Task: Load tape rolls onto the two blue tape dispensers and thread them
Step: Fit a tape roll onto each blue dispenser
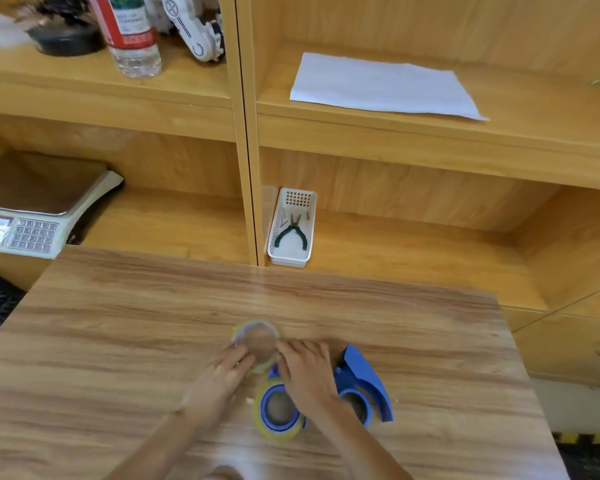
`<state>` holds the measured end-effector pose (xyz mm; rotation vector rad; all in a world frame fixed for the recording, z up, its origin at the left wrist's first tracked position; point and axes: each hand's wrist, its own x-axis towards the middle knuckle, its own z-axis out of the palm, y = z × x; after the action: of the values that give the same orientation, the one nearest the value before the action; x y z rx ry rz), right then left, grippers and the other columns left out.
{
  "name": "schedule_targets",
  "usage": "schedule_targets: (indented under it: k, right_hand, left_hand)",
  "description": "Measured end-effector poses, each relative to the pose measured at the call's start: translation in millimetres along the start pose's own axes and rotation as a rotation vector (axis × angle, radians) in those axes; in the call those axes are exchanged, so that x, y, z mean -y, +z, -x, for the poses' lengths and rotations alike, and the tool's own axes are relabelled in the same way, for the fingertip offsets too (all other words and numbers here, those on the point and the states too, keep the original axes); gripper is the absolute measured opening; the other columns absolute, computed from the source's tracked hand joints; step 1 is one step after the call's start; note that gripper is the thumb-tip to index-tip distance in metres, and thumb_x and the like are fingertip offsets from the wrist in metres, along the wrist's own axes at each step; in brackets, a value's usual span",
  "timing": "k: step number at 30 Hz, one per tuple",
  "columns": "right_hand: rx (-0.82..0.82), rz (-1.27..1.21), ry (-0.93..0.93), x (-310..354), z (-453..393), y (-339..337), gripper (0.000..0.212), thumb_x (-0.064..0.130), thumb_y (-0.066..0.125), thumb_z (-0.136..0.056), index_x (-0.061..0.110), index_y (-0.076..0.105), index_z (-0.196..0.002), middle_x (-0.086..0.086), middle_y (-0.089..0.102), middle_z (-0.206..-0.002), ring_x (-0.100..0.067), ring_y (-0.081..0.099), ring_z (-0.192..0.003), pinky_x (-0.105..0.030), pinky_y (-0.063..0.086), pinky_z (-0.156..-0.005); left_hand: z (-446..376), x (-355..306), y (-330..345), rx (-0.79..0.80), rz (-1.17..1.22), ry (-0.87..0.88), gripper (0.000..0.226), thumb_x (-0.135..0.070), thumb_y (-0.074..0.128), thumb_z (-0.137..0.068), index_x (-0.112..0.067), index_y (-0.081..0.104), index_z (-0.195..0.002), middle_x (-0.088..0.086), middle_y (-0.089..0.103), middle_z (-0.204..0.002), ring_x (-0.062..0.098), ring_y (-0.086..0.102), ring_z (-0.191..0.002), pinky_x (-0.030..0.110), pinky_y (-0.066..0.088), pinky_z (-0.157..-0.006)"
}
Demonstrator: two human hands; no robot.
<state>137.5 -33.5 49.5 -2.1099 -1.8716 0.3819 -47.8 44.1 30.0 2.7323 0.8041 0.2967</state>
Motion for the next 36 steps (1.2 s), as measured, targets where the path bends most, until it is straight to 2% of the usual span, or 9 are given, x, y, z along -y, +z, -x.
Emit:
schedule_targets:
  k: [3,6,9,15,19,22,25,30,36]
  right_hand:
    - [-0.036,-0.022,0.027,-22.1,12.8,-13.4,0.021,0.024,0.042,-0.099,0.034,0.052,-0.113,0.011,0.065,-0.106,-0.019,0.058,-0.102,-0.039,0.040,-0.089]
    - [-0.080,-0.002,0.085,-42.3,27.1,-23.1,0.018,0.028,0.039,-0.098,0.037,0.051,-0.107,0.012,0.065,-0.101,-0.018,0.059,-0.100,-0.039,0.039,-0.088]
    - [-0.084,0.013,0.110,-60.6,39.8,-33.5,0.015,0.028,0.039,-0.098,0.034,0.051,-0.105,0.012,0.064,-0.103,-0.019,0.058,-0.102,-0.039,0.039,-0.089]
    - [-0.114,0.049,0.174,-82.0,65.2,-45.5,0.024,0.034,0.029,-0.093,0.032,0.052,-0.097,0.007,0.065,-0.093,-0.023,0.063,-0.094,-0.041,0.045,-0.079]
    - [-0.015,-0.020,0.164,-95.7,91.6,-52.5,0.051,0.031,0.015,-0.073,0.032,0.055,-0.104,0.007,0.064,-0.107,-0.022,0.058,-0.109,-0.038,0.040,-0.090]
    - [0.089,-0.020,0.163,-108.4,107.7,-53.2,0.036,0.016,0.036,-0.082,0.032,0.053,-0.109,0.006,0.061,-0.113,-0.021,0.053,-0.116,-0.037,0.036,-0.095]
    - [0.162,-0.028,0.162,-119.1,119.5,-47.5,0.032,0.010,0.048,-0.085,0.032,0.050,-0.108,0.006,0.059,-0.115,-0.022,0.051,-0.117,-0.038,0.035,-0.095]
    - [0.226,-0.010,0.156,-126.1,126.7,-43.5,0.033,0.010,0.046,-0.087,0.030,0.049,-0.113,0.001,0.059,-0.119,-0.026,0.050,-0.118,-0.040,0.036,-0.093]
    - [0.262,-0.020,0.184,-127.5,120.2,-45.3,0.030,0.008,0.046,-0.088,0.025,0.050,-0.112,0.000,0.057,-0.121,-0.026,0.050,-0.115,-0.038,0.039,-0.091]
  left_hand:
    - [-19.6,-34.0,-2.8,-0.094,-0.051,0.067,0.038,-0.022,0.066,-0.064,-0.023,0.052,-0.100,-0.006,0.048,-0.104,0.022,0.071,-0.085,0.029,0.041,-0.092]
    - [-33.0,-56.6,10.2,-0.018,-0.049,0.026,0.056,-0.005,0.084,-0.042,-0.022,0.062,-0.091,-0.002,0.066,-0.099,0.020,0.061,-0.095,0.027,0.047,-0.084]
    - [-44.3,-81.6,13.0,0.043,-0.080,-0.006,0.051,-0.004,0.086,-0.048,-0.023,0.061,-0.088,-0.004,0.061,-0.093,0.021,0.067,-0.091,0.029,0.056,-0.075]
    - [-50.9,-125.1,12.6,0.029,-0.097,0.038,0.040,-0.011,0.084,-0.053,-0.023,0.062,-0.084,-0.004,0.064,-0.086,0.019,0.066,-0.080,0.029,0.041,-0.080]
    - [-43.5,-154.3,26.3,0.090,-0.114,0.060,0.049,-0.014,0.089,-0.042,-0.025,0.062,-0.082,-0.007,0.063,-0.080,0.015,0.065,-0.067,0.023,0.042,-0.067]
    - [-35.4,-172.0,40.3,0.150,-0.108,0.069,0.048,-0.021,0.089,-0.042,-0.029,0.061,-0.079,-0.010,0.062,-0.080,0.011,0.063,-0.061,0.021,0.048,-0.056]
    - [-31.5,-182.2,54.3,0.201,-0.116,0.074,0.047,-0.025,0.088,-0.040,-0.031,0.060,-0.077,-0.013,0.059,-0.075,0.007,0.063,-0.062,0.020,0.048,-0.055]
    - [-32.0,-192.8,68.1,0.238,-0.133,0.043,0.046,-0.027,0.090,-0.032,-0.030,0.064,-0.070,-0.013,0.059,-0.069,0.006,0.064,-0.057,0.018,0.047,-0.049]
    - [-35.6,-193.6,76.9,0.231,-0.049,0.046,0.065,-0.029,0.092,-0.031,-0.029,0.056,-0.084,-0.013,0.063,-0.077,0.006,0.065,-0.063,0.017,0.049,-0.048]
